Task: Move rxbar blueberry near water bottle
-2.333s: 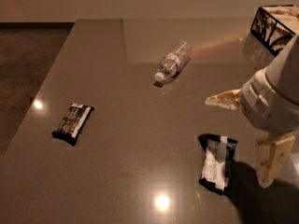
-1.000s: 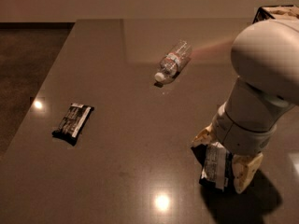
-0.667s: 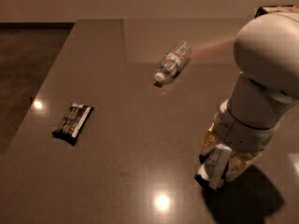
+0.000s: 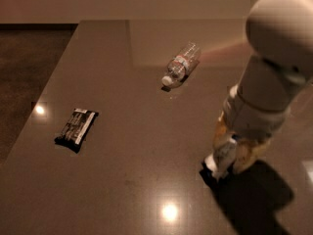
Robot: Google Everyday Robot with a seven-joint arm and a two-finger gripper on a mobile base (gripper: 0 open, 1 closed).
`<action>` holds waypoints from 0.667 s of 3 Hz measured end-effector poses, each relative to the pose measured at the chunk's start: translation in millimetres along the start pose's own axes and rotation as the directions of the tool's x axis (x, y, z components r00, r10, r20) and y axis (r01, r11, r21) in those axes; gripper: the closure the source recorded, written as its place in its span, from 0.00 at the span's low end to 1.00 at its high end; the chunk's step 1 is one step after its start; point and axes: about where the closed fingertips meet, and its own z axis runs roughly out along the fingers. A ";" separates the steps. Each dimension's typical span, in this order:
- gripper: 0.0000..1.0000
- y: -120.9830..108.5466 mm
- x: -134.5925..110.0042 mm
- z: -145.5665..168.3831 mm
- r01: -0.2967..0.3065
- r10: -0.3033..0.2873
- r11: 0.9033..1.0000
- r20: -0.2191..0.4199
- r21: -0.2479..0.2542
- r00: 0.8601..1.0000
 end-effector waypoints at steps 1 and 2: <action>1.00 -51.1 11.8 -23.7 -0.144 0.143 0.990 0.041 0.005 0.989; 1.00 -110.5 20.8 -43.3 -0.275 0.271 0.961 0.070 0.040 0.960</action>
Offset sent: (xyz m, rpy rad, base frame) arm 0.1693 0.0405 0.0640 0.0772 0.0542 -0.4437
